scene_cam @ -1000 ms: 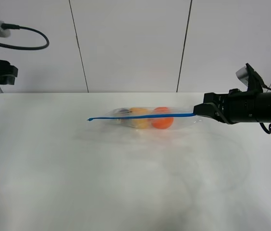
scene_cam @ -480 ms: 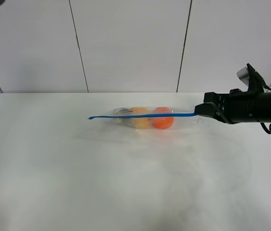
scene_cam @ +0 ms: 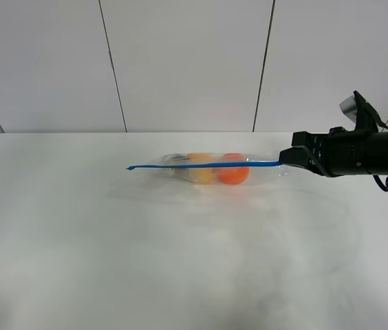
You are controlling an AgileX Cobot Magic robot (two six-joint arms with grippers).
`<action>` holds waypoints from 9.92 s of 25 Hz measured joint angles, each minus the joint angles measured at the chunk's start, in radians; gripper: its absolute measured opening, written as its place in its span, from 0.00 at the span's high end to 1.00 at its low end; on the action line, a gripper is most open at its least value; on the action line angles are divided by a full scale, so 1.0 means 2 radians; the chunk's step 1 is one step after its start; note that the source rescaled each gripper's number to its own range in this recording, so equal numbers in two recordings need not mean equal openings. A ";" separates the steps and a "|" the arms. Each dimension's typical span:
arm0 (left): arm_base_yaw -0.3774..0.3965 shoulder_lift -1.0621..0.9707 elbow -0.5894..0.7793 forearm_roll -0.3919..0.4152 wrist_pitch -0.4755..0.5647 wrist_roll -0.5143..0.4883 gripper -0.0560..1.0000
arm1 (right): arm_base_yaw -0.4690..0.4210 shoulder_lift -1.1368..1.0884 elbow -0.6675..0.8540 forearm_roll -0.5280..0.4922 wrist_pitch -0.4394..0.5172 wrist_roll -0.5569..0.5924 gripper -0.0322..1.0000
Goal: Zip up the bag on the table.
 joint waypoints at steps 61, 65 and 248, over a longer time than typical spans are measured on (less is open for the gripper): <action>0.000 -0.343 0.184 -0.057 0.193 0.012 0.22 | 0.000 0.000 0.000 -0.013 0.000 0.001 0.97; 0.000 -0.343 0.184 -0.057 0.193 0.012 0.22 | 0.000 0.000 0.000 -0.013 0.000 0.001 0.97; 0.000 -0.343 0.185 -0.055 0.193 0.013 0.22 | -0.001 -0.678 0.000 -0.694 0.180 0.580 0.12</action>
